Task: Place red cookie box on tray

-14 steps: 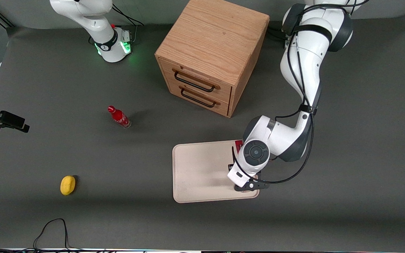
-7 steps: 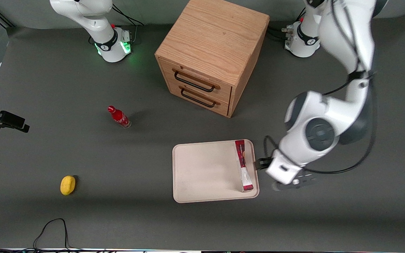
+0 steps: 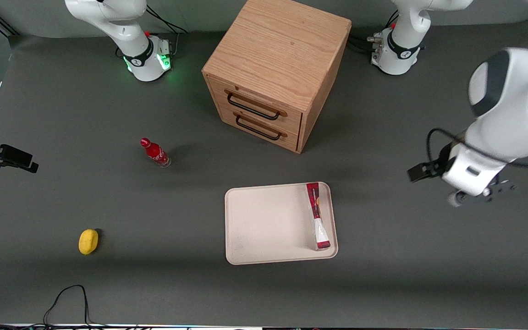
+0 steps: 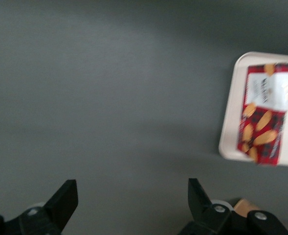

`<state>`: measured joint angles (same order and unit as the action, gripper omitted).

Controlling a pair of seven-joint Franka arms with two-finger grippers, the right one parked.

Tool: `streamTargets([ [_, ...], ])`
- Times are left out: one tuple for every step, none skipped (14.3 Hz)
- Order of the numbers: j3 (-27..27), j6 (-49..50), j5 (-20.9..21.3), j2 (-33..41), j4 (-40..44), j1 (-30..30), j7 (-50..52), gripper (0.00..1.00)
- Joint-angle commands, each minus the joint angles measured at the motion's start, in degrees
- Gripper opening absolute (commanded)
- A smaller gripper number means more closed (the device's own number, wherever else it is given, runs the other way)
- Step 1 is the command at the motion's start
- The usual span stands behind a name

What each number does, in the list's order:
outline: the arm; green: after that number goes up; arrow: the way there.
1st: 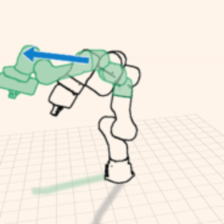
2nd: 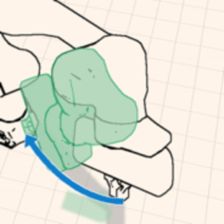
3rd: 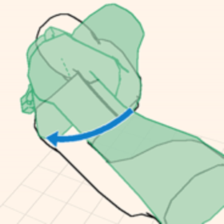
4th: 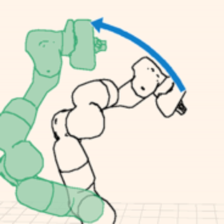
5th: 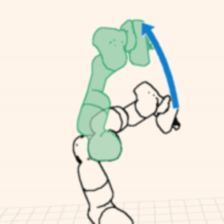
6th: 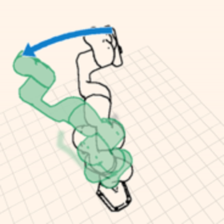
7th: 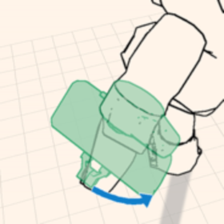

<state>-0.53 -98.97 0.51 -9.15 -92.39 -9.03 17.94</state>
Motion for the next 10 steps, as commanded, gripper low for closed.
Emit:
streamTargets([
  [0.44, -0.44, 1.07, 11.93, -10.69, 4.7, -9.29, 1.0],
  [0.62, -0.09, 1.07, 14.57, -12.45, 6.03, -11.32, 1.0],
  [0.71, 0.96, 1.07, 16.86, -13.59, 6.73, -12.82, 1.0],
  [1.06, 2.36, 1.07, 18.54, -14.04, 7.44, -13.62, 1.0],
  [1.23, 4.03, 1.07, 19.51, -14.05, 7.71, -13.89, 1.0],
  [1.76, 5.26, 1.07, 20.48, -13.96, 8.06, -14.59, 1.0],
  [2.37, 5.71, 1.07, 21.18, -13.96, 8.76, -15.81, 1.0],
  [2.9, 5.72, 0.98, 21.63, -13.87, 9.02, -17.31, 1.0],
  [2.9, 5.72, 0.98, 21.8, -13.87, 9.37, -18.19, 1.0],
  [2.9, 5.72, 0.9, 21.89, -13.87, 9.55, -18.29, 1.0],
])
